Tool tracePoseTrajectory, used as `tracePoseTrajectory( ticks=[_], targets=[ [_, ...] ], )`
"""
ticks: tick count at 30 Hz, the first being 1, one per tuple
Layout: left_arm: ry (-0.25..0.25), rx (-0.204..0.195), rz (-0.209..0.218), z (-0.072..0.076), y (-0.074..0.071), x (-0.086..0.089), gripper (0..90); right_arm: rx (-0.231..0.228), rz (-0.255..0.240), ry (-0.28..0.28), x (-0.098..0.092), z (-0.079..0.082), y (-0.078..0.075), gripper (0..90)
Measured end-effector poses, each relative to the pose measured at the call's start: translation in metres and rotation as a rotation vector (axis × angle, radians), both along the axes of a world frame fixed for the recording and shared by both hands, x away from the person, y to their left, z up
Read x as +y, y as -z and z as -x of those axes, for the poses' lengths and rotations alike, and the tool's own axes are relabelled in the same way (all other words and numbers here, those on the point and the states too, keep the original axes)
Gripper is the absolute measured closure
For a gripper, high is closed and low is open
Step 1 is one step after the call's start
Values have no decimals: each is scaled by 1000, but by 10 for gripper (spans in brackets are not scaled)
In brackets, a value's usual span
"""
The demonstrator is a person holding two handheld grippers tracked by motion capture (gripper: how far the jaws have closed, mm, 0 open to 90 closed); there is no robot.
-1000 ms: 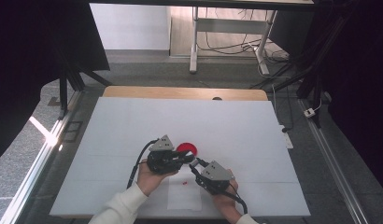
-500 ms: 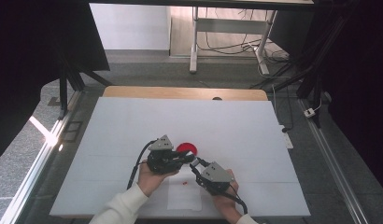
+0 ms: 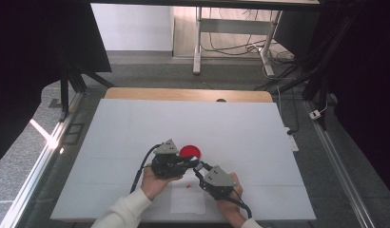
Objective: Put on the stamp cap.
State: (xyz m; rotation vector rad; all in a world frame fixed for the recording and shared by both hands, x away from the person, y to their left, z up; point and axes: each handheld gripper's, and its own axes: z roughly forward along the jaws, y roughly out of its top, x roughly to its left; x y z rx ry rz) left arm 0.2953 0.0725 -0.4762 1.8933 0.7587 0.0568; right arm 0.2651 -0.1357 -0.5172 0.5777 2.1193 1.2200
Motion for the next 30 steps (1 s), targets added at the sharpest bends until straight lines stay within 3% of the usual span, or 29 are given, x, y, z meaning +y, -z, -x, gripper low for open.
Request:
tracePoseTrajectory(
  ticks=[7,13,18,23,30],
  targets=[
    [-3,2,-3,0,3,-1,761,17,3,1,-1,-1,0,651],
    [-5,6,17,-2,2,3,758,32,-6,-34,-4,-5,2,643],
    [2,-8,-1,-1,1,1,758,37,2,-48,-6,-6,3,629],
    [-5,-24,11,0,-4,6,757,74,16,-60,-9,-9,3,543],
    [-10,-32,13,-1,-7,11,757,133,-11,-60,-32,-12,3,514]
  ],
)
